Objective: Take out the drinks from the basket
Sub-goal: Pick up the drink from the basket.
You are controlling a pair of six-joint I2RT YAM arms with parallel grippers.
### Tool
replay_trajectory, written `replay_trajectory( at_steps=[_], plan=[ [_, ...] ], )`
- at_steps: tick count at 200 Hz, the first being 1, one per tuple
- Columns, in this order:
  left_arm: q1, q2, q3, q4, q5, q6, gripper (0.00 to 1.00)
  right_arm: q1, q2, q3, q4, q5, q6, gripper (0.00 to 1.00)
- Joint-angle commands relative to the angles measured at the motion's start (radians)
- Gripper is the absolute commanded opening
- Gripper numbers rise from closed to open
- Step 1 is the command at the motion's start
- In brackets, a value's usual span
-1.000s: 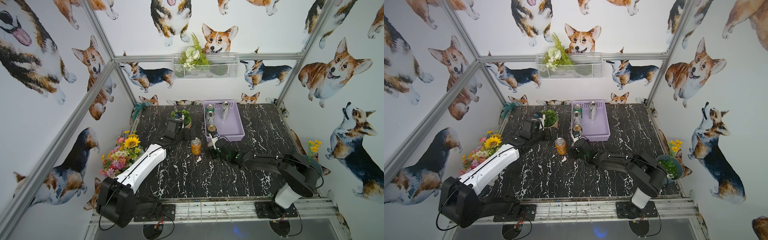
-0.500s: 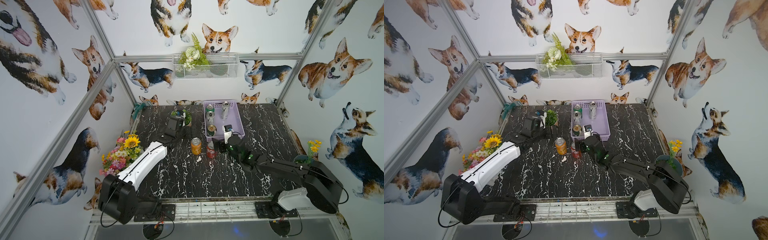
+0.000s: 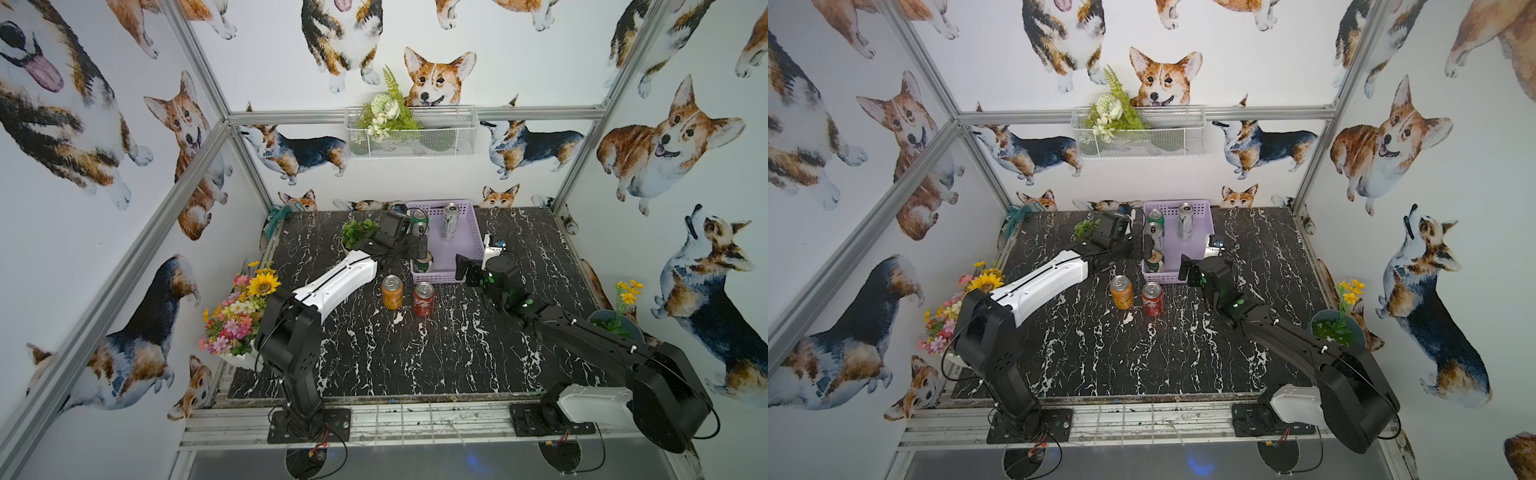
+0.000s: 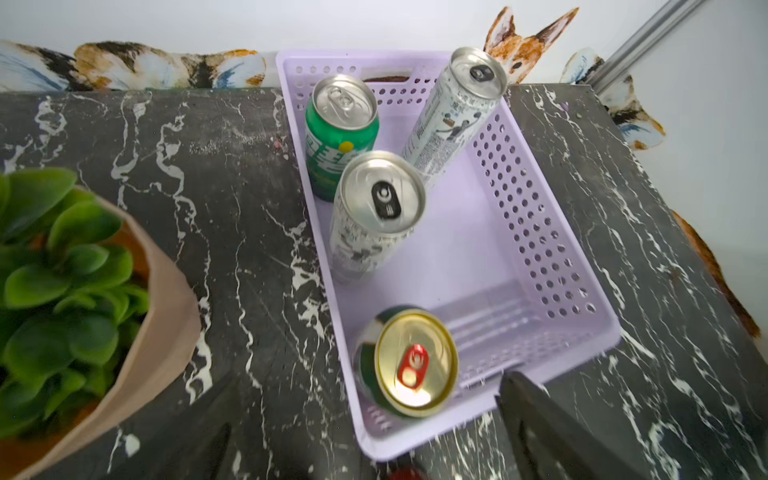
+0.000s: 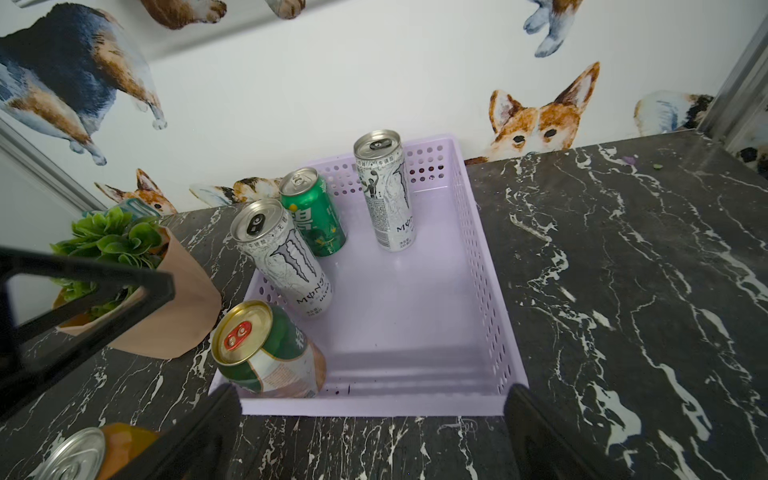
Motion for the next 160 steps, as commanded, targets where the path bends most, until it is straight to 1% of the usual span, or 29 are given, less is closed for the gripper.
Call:
replay_trajectory(
  at_steps=[1, 26, 62, 71, 98, 119, 140, 160],
  plan=[
    [-0.031, 0.107, 0.136, -0.057, -0.089, 0.034, 0.96, -0.010, -0.021, -0.015, -0.015, 0.011, 0.012, 1.00],
    [-0.046, 0.204, 0.260, -0.109, -0.202, 0.041, 0.96, -0.024, -0.045, -0.030, -0.008, 0.000, 0.012, 1.00],
    [-0.048, 0.292, 0.345, -0.153, -0.299, 0.043, 0.96, -0.035, -0.072, -0.043, 0.006, -0.005, -0.005, 1.00],
    [-0.046, 0.303, 0.353, -0.149, -0.297, 0.044, 0.96, -0.036, -0.075, -0.046, 0.009, -0.004, -0.007, 1.00],
    [-0.045, 0.355, 0.405, -0.144, -0.241, 0.051, 0.96, -0.039, -0.078, -0.052, 0.020, -0.014, -0.010, 1.00],
    [-0.042, 0.410, 0.472, -0.171, -0.238, 0.050, 0.95, -0.039, -0.078, -0.054, 0.027, -0.020, -0.011, 1.00],
    [-0.035, 0.444, 0.506, -0.164, -0.217, 0.046, 0.93, -0.039, -0.085, -0.060, 0.030, -0.016, -0.011, 1.00],
    [-0.029, 0.486, 0.561, -0.192, -0.229, 0.043, 0.91, -0.040, -0.092, -0.064, 0.035, -0.017, -0.017, 1.00]
  ],
)
